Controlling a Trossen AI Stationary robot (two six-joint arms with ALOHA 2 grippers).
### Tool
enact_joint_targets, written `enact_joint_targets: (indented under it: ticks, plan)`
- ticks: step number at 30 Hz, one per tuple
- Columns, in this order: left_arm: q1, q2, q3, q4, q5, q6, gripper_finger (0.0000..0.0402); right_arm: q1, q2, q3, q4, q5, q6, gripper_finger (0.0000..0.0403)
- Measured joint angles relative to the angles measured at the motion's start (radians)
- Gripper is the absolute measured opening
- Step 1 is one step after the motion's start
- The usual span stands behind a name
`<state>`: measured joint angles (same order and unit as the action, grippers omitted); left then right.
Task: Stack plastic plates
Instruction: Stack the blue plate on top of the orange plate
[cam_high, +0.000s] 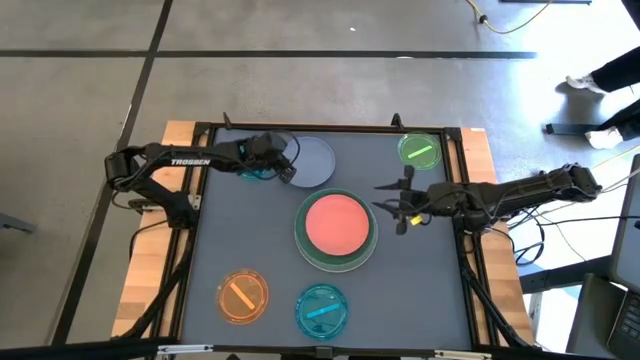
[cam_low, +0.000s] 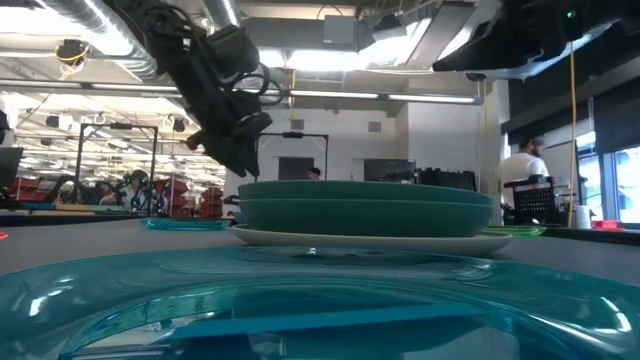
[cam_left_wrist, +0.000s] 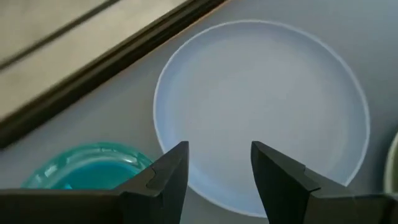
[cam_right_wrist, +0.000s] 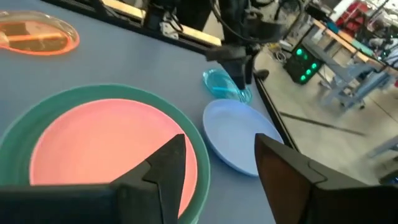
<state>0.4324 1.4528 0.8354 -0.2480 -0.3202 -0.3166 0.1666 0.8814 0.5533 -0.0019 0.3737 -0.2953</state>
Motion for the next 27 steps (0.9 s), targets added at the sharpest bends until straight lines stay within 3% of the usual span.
enact_joint_targets:
  ticks: [2,7,12,16,20,27]
  plan:
    - [-0.009,0.000,-0.011,0.002,0.017,0.092,0.0166,-0.006,0.012,0.000,-0.003,0.000,0.003,0.0183]
    - [-0.056,0.000,-0.029,0.000,0.202,0.416,0.0166,-0.004,0.040,0.000,-0.007,0.000,-0.001,0.0183]
    - [-0.121,0.000,-0.050,0.013,0.159,0.640,0.0166,-0.004,0.048,0.000,-0.006,0.000,-0.008,0.0183]
    - [-0.140,0.012,-0.075,0.043,0.144,0.667,0.0166,-0.004,0.048,0.000,0.001,0.000,-0.008,0.0183]
    - [-0.159,0.051,-0.082,0.062,0.042,0.687,0.0166,-0.004,0.048,0.000,0.003,0.000,-0.003,0.0183]
    - [-0.157,0.140,-0.081,0.135,0.045,0.772,0.0166,-0.004,0.048,0.000,0.005,0.000,-0.002,0.0183]
